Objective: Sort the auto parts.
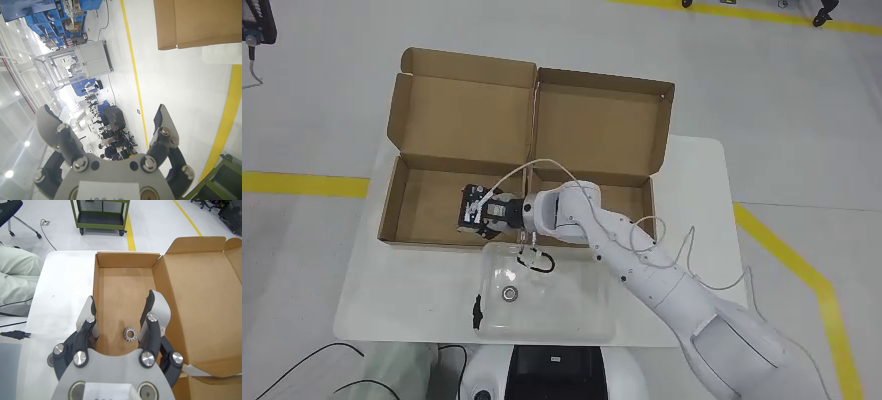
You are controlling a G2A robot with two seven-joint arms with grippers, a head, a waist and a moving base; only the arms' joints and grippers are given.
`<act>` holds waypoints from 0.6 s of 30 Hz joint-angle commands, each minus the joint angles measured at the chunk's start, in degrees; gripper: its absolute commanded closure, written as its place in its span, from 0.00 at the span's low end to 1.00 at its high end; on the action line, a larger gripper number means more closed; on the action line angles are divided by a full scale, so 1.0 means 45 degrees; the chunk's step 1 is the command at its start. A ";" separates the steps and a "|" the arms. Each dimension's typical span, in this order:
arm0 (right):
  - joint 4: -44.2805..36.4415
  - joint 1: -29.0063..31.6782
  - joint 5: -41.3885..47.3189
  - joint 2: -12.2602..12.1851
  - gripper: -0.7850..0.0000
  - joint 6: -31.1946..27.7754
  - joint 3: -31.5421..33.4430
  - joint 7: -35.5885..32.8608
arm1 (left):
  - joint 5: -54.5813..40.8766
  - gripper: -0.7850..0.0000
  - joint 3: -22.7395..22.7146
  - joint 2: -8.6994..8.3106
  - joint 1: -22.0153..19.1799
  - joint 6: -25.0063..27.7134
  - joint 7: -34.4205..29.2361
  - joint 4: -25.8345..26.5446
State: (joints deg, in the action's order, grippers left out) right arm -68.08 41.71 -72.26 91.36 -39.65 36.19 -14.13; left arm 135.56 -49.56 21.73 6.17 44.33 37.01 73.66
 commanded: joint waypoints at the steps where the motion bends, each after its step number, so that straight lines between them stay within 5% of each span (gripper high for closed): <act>1: -0.1485 0.0936 -0.0176 -0.0385 0.33 -0.0137 0.0571 -0.0768 | 0.0000 0.00 0.0000 0.0000 0.0000 0.0000 0.0000 0.0000; 8: -0.5022 0.3373 -0.0943 -0.1289 0.25 -0.1031 0.1766 -0.2797 | 0.0000 0.00 0.0000 0.0000 0.0000 0.0000 0.0000 0.0000; 18: -0.6852 0.5578 -0.1647 -0.2067 0.24 -0.2261 0.2679 -0.3596 | 0.0000 0.00 0.0000 0.0000 0.0000 0.0000 0.0000 0.0000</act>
State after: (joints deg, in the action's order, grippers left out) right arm -98.22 65.87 -78.88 82.38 -49.46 47.94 -30.88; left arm 135.56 -49.56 21.73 6.17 44.33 37.01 73.66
